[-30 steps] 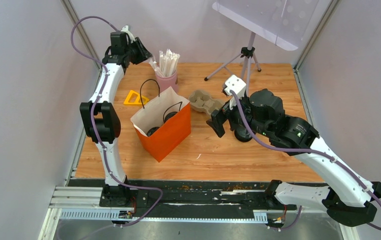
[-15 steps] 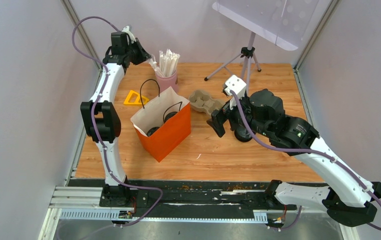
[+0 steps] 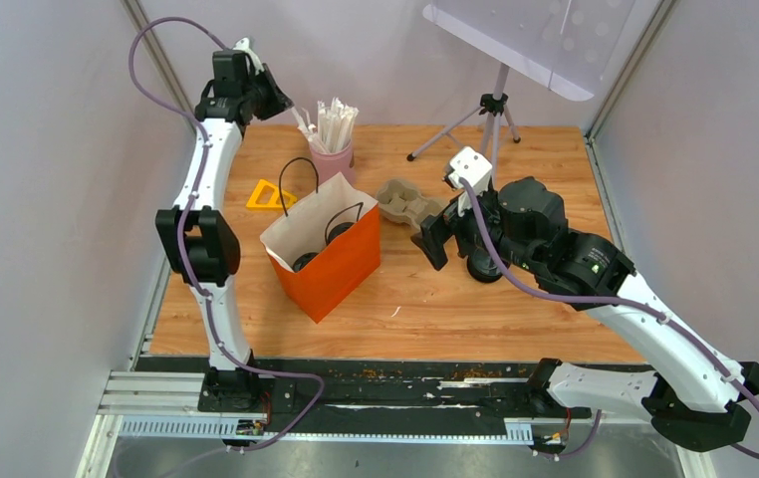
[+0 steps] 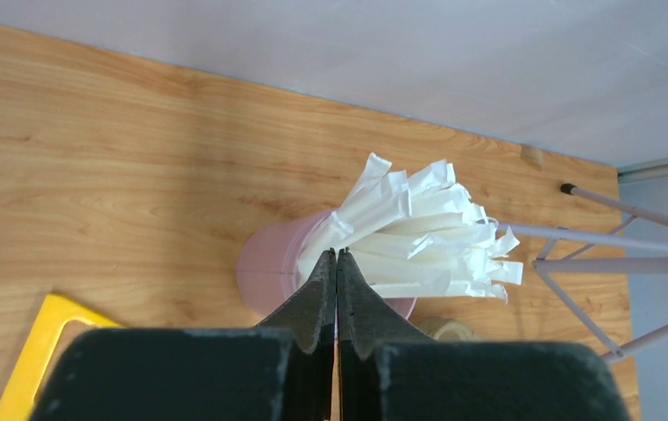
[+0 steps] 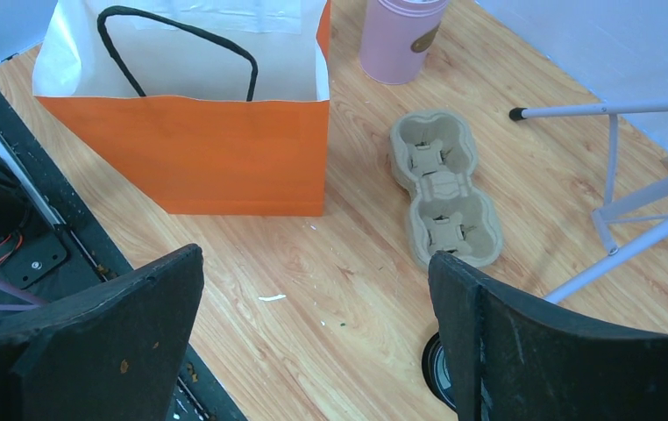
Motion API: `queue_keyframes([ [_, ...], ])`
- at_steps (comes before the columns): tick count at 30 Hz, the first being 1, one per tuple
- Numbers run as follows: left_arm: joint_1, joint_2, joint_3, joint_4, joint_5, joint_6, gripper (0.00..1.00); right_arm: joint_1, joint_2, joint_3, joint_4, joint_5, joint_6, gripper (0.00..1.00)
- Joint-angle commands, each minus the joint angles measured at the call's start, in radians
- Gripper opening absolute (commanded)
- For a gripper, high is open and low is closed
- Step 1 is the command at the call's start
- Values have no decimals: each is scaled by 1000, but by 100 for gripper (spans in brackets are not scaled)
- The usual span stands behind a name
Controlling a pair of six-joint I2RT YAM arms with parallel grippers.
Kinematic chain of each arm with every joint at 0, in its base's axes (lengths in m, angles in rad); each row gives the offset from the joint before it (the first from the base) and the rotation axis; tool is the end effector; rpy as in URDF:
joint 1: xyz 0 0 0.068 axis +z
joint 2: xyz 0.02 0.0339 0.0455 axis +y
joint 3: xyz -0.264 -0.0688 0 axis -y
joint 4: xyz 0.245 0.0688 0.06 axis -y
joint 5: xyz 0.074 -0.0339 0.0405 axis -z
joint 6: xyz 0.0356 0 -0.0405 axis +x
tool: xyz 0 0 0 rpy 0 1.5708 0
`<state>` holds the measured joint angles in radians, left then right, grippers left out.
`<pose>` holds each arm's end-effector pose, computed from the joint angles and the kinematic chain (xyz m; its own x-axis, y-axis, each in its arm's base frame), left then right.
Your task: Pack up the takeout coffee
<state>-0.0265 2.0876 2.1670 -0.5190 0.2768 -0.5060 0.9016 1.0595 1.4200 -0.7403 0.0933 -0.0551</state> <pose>0.4874 -0.0227 0.3762 -0.5043 -0.4530 -0.7352 0.0323 0.8408 -0.5403 0.1270 0.1552 0.4457 -0.1896 -0.3281 -0.9254 -0.7388 0.6685 -0.0856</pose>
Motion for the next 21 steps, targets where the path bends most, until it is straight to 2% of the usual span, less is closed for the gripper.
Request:
queue_keyframes([
  [1, -1, -158, 72, -81, -55, 41, 0, -3, -25, -10, 61, 34, -12, 100],
  [8, -1, -340, 66, -99, -80, 30, 0, -3, -37, -16, 58, 46, -18, 100],
  [17, -1, -637, -7, -208, -113, 66, 0, -3, -15, 62, 2, 56, -24, 100],
  [21, -1, -716, 34, -372, -128, 82, 0, -3, -7, 75, -5, 51, -20, 100],
])
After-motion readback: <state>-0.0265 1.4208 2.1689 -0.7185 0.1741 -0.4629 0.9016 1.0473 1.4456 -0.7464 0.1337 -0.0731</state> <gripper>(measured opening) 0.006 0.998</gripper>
